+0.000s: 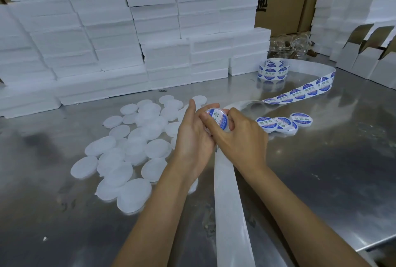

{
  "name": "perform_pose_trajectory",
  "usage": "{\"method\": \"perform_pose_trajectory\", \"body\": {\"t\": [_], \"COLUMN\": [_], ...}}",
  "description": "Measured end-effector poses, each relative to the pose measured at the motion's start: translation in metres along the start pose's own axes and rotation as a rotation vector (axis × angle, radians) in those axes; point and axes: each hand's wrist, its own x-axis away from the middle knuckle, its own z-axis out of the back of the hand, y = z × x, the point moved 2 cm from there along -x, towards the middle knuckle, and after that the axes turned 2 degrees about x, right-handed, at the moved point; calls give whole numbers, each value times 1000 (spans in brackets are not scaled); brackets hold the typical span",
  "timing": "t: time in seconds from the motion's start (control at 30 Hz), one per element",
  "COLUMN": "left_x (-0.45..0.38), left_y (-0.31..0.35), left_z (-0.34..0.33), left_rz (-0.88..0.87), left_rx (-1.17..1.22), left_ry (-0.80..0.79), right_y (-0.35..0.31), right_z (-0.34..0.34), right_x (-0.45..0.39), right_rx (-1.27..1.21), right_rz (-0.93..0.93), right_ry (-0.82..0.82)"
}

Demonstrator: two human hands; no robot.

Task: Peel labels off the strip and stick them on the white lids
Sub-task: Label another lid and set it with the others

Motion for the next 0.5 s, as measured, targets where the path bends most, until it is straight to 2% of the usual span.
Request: {"method": "perform_pose_trajectory", "body": {"t": [0.23,0.33,0.5], "left_x": [-1,-3,-1], "left_y": [-3,-3,2], "left_z": [-4,-2,1], "left_rz": [-36,-93,-230], "left_rx": [-59,-152,-158], "left_ry": [-48,23,-19], "right_y": [6,7,-1], "right_z": [-3,-3,-4], "right_x": [-5,-5,3], "right_rx": [-178,-242,-184], "right_rz": [-49,-27,90], "right_ry": [18,-28,-138]}}
